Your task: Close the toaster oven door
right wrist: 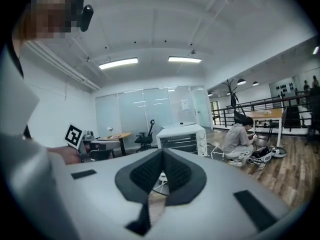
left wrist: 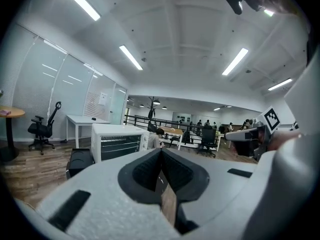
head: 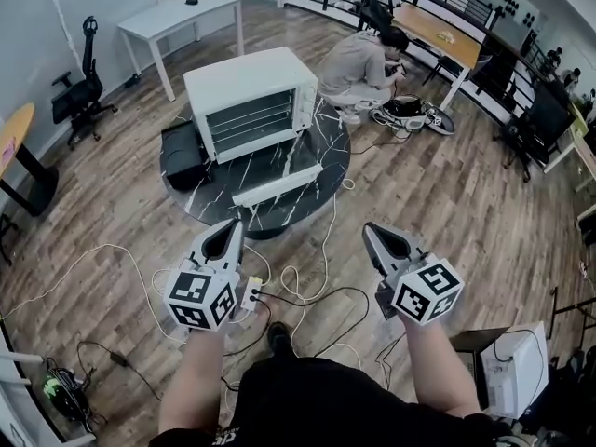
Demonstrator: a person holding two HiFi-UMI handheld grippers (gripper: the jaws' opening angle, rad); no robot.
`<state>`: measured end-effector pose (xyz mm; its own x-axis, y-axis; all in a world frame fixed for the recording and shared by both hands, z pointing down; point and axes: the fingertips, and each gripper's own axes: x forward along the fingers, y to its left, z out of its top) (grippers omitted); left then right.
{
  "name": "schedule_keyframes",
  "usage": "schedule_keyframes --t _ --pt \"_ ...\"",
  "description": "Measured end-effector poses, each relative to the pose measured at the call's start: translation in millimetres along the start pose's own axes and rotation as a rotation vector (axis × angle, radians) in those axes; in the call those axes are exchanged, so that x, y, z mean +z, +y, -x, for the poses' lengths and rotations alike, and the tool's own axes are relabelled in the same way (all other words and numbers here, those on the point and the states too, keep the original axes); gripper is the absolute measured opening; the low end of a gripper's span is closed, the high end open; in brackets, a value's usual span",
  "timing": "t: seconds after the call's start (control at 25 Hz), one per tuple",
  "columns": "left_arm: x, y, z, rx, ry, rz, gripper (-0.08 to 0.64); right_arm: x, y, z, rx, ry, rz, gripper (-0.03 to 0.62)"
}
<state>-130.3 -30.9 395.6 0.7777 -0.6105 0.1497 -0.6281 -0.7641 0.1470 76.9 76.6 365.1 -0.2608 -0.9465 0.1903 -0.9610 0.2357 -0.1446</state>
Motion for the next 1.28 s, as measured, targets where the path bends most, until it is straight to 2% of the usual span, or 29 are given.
schedule_keyframes --t 0.2,0.36,0.68,0.92,1.08,1.28 --pt "18.9 29.1 -23.8 -0.034 -0.021 -0.010 0.009 22.1 7.3 -33.6 -0.004 -0.007 0.038 0.005" --pt "26.2 40.2 -34.8 -0.041 -0.036 -0.003 0.009 24.2 2.1 -48.7 -0.012 0.006 0.041 0.005" --pt "29.4 66.8 -70.8 -0.007 -0.015 -0.006 0.009 30.9 -22.8 -100.1 0.038 -0.002 0.027 0.005" --pt "31.7 86.0 -118.6 0.064 0.011 -0.029 0.009 34.7 -75.3 -155.1 0.117 0.000 0.011 0.005" --pt "29.2 100.6 -162.2 0.150 0.029 0.014 0.009 37.6 -118.1 -197.6 0.200 0.025 0.007 0.005" --pt "38.3 93.6 -230.1 0.215 0.039 0.030 0.009 45.2 -180.9 -235.6 0.286 0.053 0.004 0.005"
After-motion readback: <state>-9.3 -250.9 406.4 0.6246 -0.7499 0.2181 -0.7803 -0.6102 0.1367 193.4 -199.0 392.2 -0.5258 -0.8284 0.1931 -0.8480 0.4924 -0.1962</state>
